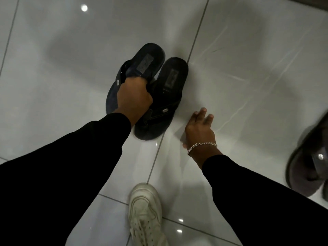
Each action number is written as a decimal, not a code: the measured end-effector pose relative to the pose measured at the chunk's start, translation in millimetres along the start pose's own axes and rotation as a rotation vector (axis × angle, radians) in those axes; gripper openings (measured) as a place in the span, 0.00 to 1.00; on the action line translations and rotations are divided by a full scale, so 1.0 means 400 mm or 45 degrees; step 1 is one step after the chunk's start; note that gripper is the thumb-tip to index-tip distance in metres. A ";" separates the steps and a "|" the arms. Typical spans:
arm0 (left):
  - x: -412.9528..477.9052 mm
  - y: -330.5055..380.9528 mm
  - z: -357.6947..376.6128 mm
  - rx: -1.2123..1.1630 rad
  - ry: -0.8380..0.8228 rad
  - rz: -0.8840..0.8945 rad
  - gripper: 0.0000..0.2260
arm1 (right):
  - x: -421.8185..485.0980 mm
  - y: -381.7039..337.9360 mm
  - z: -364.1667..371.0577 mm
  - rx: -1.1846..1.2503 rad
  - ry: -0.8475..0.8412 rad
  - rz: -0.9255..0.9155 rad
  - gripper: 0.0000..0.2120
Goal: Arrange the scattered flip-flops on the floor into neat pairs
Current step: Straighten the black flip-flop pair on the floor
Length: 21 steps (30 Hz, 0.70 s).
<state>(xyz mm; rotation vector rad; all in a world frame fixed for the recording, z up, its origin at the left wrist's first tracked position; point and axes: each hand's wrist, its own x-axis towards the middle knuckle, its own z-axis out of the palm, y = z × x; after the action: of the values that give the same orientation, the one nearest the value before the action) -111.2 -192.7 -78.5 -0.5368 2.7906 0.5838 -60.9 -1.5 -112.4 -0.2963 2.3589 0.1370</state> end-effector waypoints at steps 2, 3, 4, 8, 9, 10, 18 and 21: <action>-0.007 0.009 0.008 -0.002 0.010 -0.006 0.05 | -0.001 0.008 0.007 0.008 0.005 -0.003 0.37; -0.009 0.008 0.008 -0.004 0.020 -0.013 0.05 | -0.001 0.008 0.006 0.011 0.012 -0.013 0.37; -0.006 0.003 0.003 -0.005 0.038 -0.025 0.06 | 0.003 0.004 0.001 0.016 0.026 -0.032 0.38; -0.008 -0.004 -0.007 0.009 0.082 -0.072 0.07 | 0.013 0.002 -0.013 0.062 0.036 -0.054 0.36; -0.013 -0.002 -0.005 0.005 0.088 -0.081 0.07 | 0.013 0.004 -0.009 0.076 0.043 -0.052 0.36; -0.018 0.002 -0.003 -0.009 0.100 -0.098 0.07 | 0.013 0.005 -0.006 0.078 0.052 -0.044 0.37; -0.025 0.001 0.025 -0.115 0.198 -0.202 0.08 | 0.022 0.015 0.001 0.096 0.099 -0.098 0.35; -0.038 0.002 0.012 -0.171 0.174 -0.193 0.12 | 0.015 0.032 -0.007 0.149 0.042 -0.156 0.49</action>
<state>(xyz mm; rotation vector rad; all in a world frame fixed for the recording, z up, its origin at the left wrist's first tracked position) -97.0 -185.1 -77.9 -0.8378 2.8170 0.7300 -70.3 9.4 -114.4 -0.3871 2.3631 -0.0644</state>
